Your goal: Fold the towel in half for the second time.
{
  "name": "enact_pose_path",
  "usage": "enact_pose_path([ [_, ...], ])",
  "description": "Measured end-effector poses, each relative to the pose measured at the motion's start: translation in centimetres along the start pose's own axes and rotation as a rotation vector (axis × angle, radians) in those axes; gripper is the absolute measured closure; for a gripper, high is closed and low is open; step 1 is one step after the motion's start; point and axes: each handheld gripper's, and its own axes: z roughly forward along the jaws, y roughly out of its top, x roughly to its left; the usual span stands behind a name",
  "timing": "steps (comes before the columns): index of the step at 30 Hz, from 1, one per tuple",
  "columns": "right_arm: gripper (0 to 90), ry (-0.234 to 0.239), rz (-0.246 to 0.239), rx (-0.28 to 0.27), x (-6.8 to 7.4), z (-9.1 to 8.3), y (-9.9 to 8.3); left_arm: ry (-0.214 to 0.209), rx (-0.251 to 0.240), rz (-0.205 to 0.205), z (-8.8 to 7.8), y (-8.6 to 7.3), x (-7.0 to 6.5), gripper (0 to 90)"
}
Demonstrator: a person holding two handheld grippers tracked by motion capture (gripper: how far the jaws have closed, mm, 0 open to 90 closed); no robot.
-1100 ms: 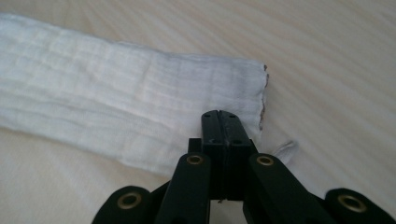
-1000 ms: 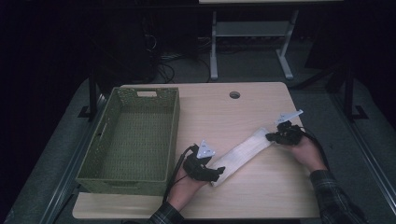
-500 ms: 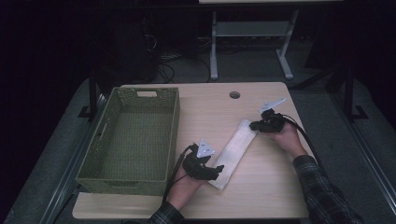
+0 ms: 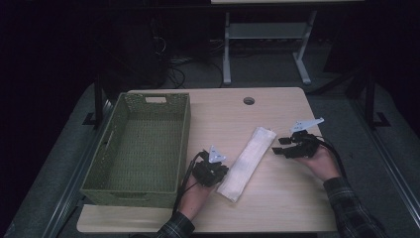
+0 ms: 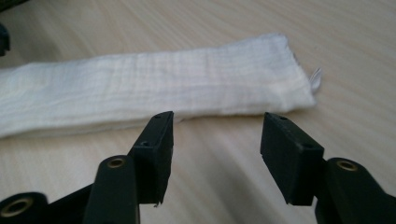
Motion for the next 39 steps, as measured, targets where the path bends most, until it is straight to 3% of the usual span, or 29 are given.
enact_pose_path([
  [3,40.2,-0.008,-0.016,0.012,0.7,-0.5,-0.8,0.003,0.035,0.007,0.5,-0.3,0.0,88.0],
  [6,37.9,-0.019,0.0,0.01,1.2,-1.2,-1.6,-0.01,0.062,-0.003,1.1,-0.6,-0.1,87.9],
  [12,36.5,-0.022,0.013,0.009,1.7,-2.0,-2.5,-0.047,0.081,0.023,1.5,-0.7,-0.4,87.1],
  [17,37.3,-0.029,0.003,-0.012,1.3,-1.6,-2.4,-0.108,0.07,0.027,1.6,-0.8,-1.3,85.6],
  [24,37.3,-0.039,-0.025,-0.021,1.4,-1.1,-2.2,-0.166,0.07,0.106,1.8,-0.7,-3.4,85.3],
  [31,37.3,-0.044,-0.042,-0.018,1.4,-0.9,-2.2,-0.223,0.034,0.145,2.0,-0.4,-5.5,86.2],
  [39,37.2,-0.045,-0.041,-0.009,1.4,-0.8,-2.2,-0.271,0.035,0.204,2.4,-0.2,-7.4,86.1],
])
